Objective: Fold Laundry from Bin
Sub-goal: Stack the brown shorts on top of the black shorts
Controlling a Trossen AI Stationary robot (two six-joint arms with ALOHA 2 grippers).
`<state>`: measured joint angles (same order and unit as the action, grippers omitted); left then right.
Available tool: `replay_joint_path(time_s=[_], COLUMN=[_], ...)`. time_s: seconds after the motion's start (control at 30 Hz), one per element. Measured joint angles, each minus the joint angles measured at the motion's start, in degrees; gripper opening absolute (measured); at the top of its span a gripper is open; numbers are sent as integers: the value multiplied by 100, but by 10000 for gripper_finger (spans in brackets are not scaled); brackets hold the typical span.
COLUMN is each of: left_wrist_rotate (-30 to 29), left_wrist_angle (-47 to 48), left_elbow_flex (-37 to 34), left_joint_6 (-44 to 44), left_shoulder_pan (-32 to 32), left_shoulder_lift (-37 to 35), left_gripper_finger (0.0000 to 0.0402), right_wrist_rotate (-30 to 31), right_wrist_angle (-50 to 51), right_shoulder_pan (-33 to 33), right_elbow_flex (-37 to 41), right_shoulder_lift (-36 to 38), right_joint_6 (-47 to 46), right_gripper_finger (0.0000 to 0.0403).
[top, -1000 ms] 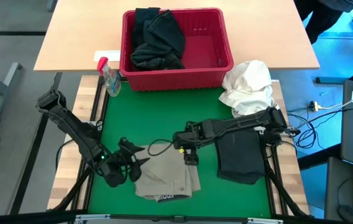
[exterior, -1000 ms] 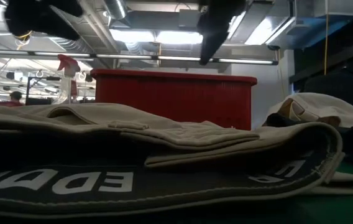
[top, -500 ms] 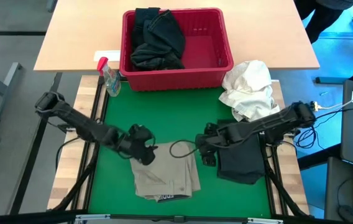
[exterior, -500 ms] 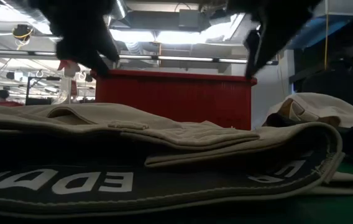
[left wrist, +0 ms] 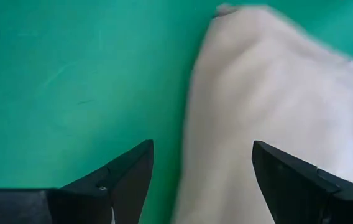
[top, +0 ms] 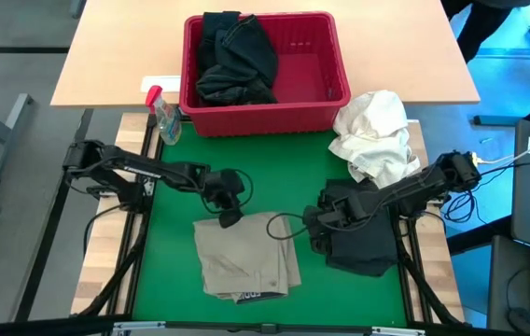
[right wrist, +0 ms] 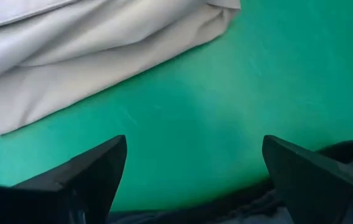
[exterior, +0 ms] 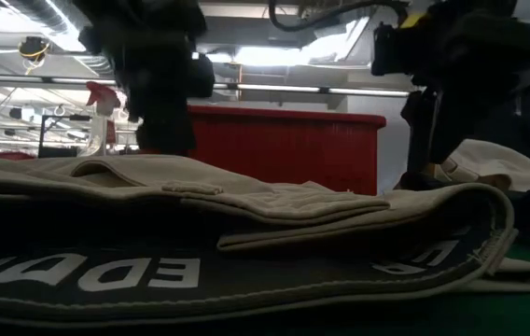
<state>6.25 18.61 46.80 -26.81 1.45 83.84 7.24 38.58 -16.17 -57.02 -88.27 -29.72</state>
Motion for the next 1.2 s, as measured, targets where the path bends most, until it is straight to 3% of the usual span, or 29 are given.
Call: replay_joint_path(time_s=[0.2, 0.47, 0.7, 0.87, 1.1, 1.2], left_wrist_rotate=[927, 1400, 1110, 900, 866, 885], left_wrist_angle=[-384, -832, -999, -1164, -1303, -1330], left_elbow_flex=[-69, -67, -36, -45, -45, -38], left_joint_6=[370, 495, 809, 964, 953, 933], left_shoulder_pan=[78, 135, 116, -7, -225, -320], left_shoulder_lift=[518, 1210, 1589, 1623, 1639, 1641], left_gripper_finger=[266, 266, 257, 193, 35, 16], right_wrist_rotate=[280, 322, 315, 313, 309, 348], right_wrist_angle=[-261, -542, -577, -585, -615, -918], right_shoulder_pan=[-205, -181, -183, -183, -183, -183], right_elbow_flex=[47, 47, 47, 47, 47, 51], right_shoulder_lift=[0, 0, -2, -2, -4, -7], right_joint_6=[-37, 14, 16, 16, -343, -446], right_gripper_finger=[376, 376, 376, 376, 376, 376])
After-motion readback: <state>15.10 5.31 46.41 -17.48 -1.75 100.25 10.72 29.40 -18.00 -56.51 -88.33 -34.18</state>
